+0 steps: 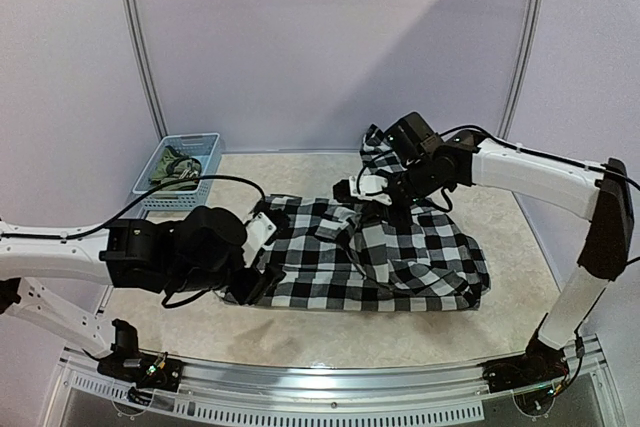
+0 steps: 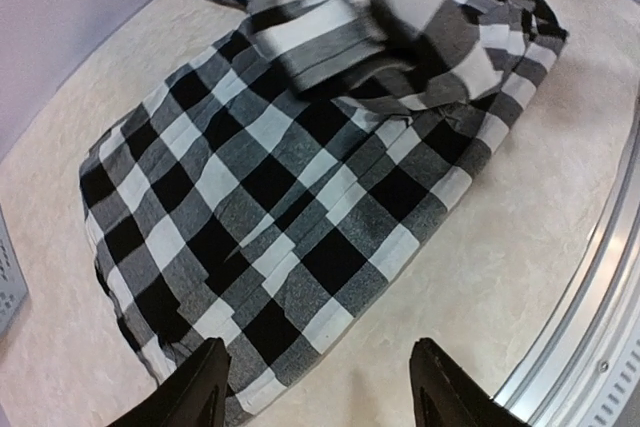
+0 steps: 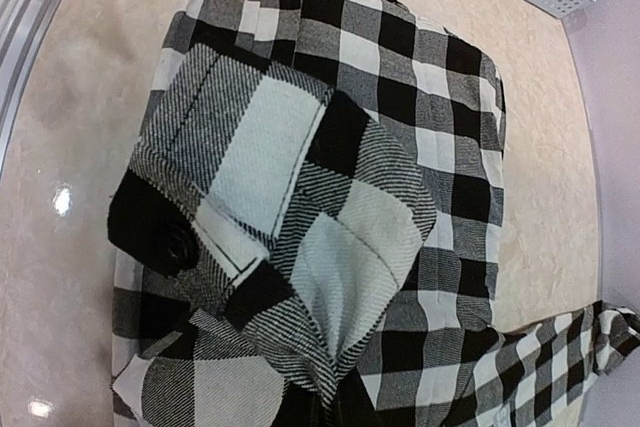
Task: Fold and stack the mixed laundry pile
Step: Adjust the 1/3-folded shirt at the center of the board.
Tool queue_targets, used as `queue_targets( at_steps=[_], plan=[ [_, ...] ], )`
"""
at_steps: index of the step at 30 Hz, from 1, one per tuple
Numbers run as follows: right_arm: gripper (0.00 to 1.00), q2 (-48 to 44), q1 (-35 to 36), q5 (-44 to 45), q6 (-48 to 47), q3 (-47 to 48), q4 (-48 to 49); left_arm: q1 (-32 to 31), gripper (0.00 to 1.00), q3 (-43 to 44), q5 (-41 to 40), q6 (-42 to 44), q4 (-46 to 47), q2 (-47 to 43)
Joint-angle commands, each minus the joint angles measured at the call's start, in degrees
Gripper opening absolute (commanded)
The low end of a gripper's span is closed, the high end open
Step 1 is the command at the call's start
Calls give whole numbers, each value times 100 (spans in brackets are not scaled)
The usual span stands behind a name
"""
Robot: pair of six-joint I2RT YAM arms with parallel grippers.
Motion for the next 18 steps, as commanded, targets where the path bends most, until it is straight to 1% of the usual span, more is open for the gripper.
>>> queue_targets(
  at_steps=[1, 2, 4, 6, 9, 12, 13, 15, 16, 18],
  plan=[
    [2, 537, -58, -910, -5, 525, -353, -250, 64, 533, 41, 1454, 144, 483],
    [2, 619, -53, -1085, 15, 713, -517, -339, 64, 637, -71, 1887, 244, 612],
    [3, 815, -63, -1408, 87, 1001, -889, -569, 64, 743, -606, 2607, 511, 922],
    [3, 919, -93, -1669, 136, 1097, -1081, -786, 64, 751, -1238, 3308, 934, 1266],
    [3, 951, -144, -2008, 252, 1144, -1320, -951, 65, 656, -1757, 4299, 1621, 1655],
    [3, 1002, -204, -2252, 302, 1205, -1576, -1075, 67, 430, -2264, 5186, 2636, 1902],
    [3, 1008, -214, -2282, 296, 1205, -1617, -1127, 67, 330, -2464, 5545, 3156, 1976],
    [4, 1021, -224, -2320, 287, 1184, -1676, -1223, 68, 142, -2684, 6173, 3891, 2095],
    [4, 1025, -224, -2334, 286, 1180, -1696, -1257, 68, 90, -2743, 6393, 4117, 2151],
    [4, 1039, -224, -2354, 283, 1179, -1724, -1292, 68, 49, -2766, 6688, 4288, 2218]
  ],
)
